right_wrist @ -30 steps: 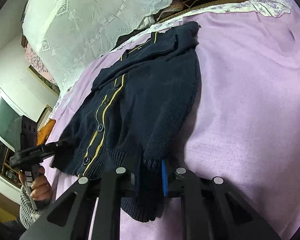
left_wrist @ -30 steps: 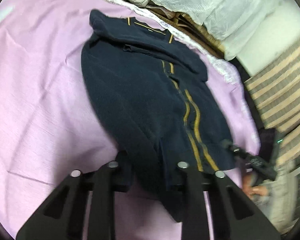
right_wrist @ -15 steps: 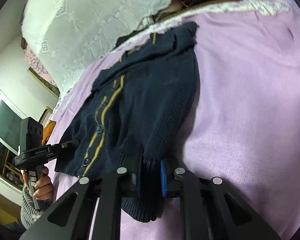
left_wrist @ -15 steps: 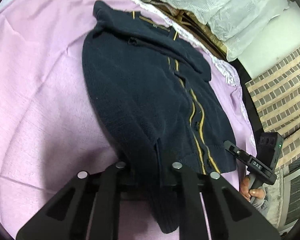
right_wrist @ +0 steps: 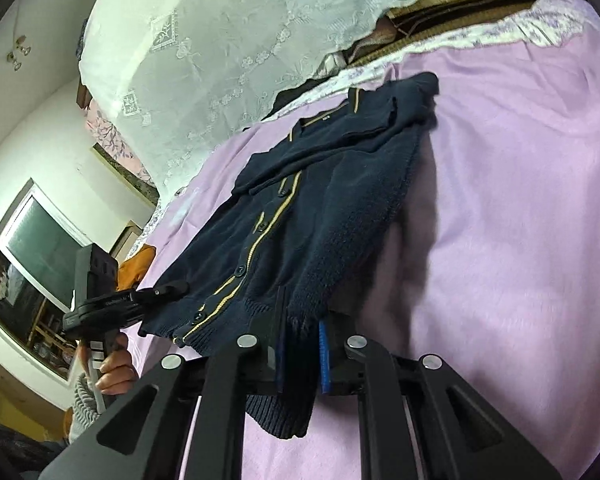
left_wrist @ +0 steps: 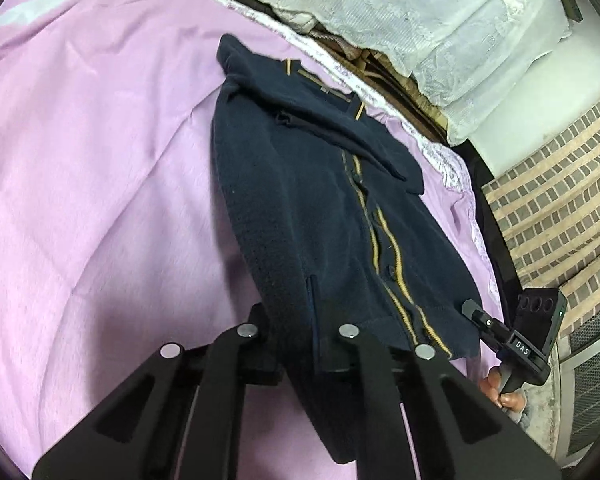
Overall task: Fold small clothes
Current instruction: 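Lift the hem with both grippers and fold it over onto the collar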
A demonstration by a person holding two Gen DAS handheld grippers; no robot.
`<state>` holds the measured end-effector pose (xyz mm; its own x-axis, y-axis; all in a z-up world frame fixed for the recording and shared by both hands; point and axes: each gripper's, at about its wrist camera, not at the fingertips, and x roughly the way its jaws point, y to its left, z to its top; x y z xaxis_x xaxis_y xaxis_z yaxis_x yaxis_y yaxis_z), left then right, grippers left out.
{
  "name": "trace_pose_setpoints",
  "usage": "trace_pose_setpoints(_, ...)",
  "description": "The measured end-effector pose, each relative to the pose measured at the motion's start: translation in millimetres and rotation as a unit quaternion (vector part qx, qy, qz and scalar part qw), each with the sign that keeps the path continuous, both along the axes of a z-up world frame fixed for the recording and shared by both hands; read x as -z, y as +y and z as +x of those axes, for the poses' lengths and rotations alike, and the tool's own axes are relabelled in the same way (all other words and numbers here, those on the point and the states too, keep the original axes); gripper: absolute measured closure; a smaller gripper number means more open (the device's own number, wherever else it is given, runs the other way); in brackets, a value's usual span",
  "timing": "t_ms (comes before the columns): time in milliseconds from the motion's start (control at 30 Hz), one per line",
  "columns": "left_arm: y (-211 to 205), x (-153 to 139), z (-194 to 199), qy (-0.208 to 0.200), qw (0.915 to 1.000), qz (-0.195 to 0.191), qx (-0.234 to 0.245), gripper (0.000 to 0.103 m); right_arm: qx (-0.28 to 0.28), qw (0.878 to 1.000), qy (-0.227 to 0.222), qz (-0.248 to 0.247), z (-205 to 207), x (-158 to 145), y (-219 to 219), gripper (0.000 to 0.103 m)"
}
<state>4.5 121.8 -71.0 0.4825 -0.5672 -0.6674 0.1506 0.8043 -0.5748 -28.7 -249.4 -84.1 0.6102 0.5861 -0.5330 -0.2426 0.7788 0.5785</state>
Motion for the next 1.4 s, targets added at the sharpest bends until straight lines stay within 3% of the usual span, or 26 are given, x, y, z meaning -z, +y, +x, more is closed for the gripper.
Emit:
trace_pose_setpoints(167,-3.6,-3.6,3.4,0.000,0.9999,0.007,0.007,0.095,0.003,1.000,0.008,0.018,5.0,-0.7,-5.3,0.090)
trace_pose_setpoints(433,-15.5,-58.6,19.8,-0.065,0.9969,0.042,0.018,0.095,-0.003,0.998,-0.011,0.056,19.0,-29.2,-9.5,0.090)
trace_pose_setpoints(600,-21.6,-75.4,38.6,-0.078,0.9958,0.045,0.014,0.096,-0.002,0.995,-0.012,0.099,40.1,-47.7,-16.1,0.090)
trace_pose_setpoints(1067,-27.0,-99.0,91.8,-0.095,0.9947,0.038,0.000,0.096,0.018,0.989,-0.020,0.143,96.5,-75.5,-19.6,0.090)
trace_pose_setpoints(1400,-34.3,-107.3,135.3,-0.104,0.9939,0.037,-0.004,0.096,0.039,0.984,-0.009,0.174,142.6,-73.1,-29.3,0.090)
